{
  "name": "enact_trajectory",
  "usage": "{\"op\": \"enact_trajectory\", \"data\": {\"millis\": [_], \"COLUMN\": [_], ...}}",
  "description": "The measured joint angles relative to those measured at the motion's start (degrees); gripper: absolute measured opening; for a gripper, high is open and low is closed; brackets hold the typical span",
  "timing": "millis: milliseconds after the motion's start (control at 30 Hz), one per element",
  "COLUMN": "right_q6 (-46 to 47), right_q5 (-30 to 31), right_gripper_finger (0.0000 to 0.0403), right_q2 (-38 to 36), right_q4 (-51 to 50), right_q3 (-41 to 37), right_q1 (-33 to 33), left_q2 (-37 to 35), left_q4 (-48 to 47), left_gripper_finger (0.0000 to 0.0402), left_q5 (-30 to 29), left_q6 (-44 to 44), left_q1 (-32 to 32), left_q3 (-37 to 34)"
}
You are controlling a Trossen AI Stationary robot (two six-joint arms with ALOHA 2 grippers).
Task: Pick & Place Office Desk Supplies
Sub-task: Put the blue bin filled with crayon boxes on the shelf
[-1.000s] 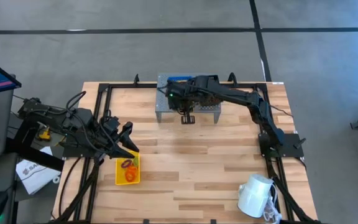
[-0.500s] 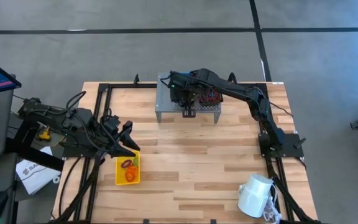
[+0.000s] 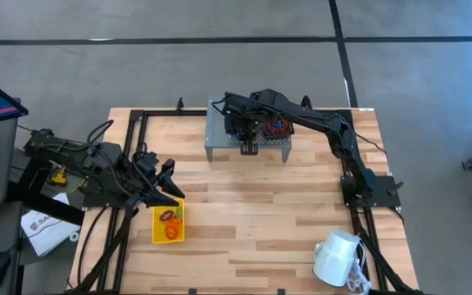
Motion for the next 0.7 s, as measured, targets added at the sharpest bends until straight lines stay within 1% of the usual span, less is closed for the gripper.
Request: {"op": "enact_trajectory", "data": {"millis": [300, 400, 600, 700], "right_q6": [0.17, 0.58, 0.61, 0.63], "right_q5": [-0.55, -2.76, -3.15, -4.48], "right_gripper_finger": [0.0000, 0.0000, 0.0000, 0.0000], "right_q2": [0.00, 0.00, 0.00, 0.00], "right_q4": [-0.70, -0.84, -0.84, -0.83], "right_q3": [0.02, 0.02, 0.02, 0.02], "right_q1": [-0.50, -0.76, -0.74, -0.85], "left_q2": [-0.02, 0.00, -0.02, 0.00], "left_q4": [0.02, 0.02, 0.04, 0.04], "left_gripper_finger": [0.0123, 0.0123, 0.0123, 0.0123], "left_q5": [0.00, 0.00, 0.00, 0.00], "left_q6": [0.00, -0.24, -0.39, -0.39], "left_q1": [0.00, 0.00, 0.00, 0.00], "left_q3": [0.00, 0.00, 0.00, 0.00]}}
